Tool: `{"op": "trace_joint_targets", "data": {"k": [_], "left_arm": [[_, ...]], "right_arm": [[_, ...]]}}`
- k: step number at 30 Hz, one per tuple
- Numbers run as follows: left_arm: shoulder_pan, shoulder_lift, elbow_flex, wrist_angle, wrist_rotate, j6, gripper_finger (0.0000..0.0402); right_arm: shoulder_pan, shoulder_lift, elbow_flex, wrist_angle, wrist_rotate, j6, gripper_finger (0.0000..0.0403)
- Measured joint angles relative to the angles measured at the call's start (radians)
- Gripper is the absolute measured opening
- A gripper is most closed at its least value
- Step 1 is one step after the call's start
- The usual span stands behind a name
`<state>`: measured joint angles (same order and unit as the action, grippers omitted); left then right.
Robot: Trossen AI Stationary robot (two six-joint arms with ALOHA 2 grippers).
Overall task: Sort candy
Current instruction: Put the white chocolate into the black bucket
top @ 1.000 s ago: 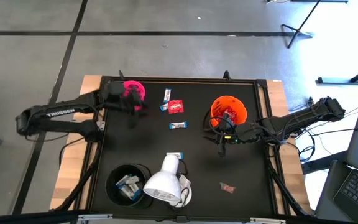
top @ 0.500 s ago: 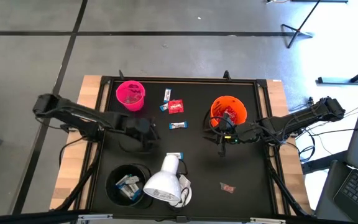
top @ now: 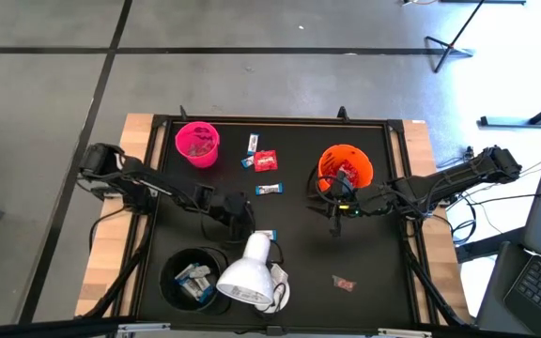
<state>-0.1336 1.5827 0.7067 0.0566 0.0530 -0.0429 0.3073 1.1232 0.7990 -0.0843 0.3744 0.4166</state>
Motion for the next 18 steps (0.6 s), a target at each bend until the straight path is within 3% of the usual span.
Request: {"op": "trace_joint_targets", "data": {"k": [4,18], "left_arm": [[-0.014,0.049,0.000,0.012,-0.052,-0.002,0.0220],[-0.050,0.096,0.001,0.083,-0.068,-0.007,0.0220]], "right_arm": [[0.000,0.019,-0.001,0.004,0.000,0.001,0.0115],[0.000,0.074,0.000,0.011,0.008,0.001,0.0115]]}}
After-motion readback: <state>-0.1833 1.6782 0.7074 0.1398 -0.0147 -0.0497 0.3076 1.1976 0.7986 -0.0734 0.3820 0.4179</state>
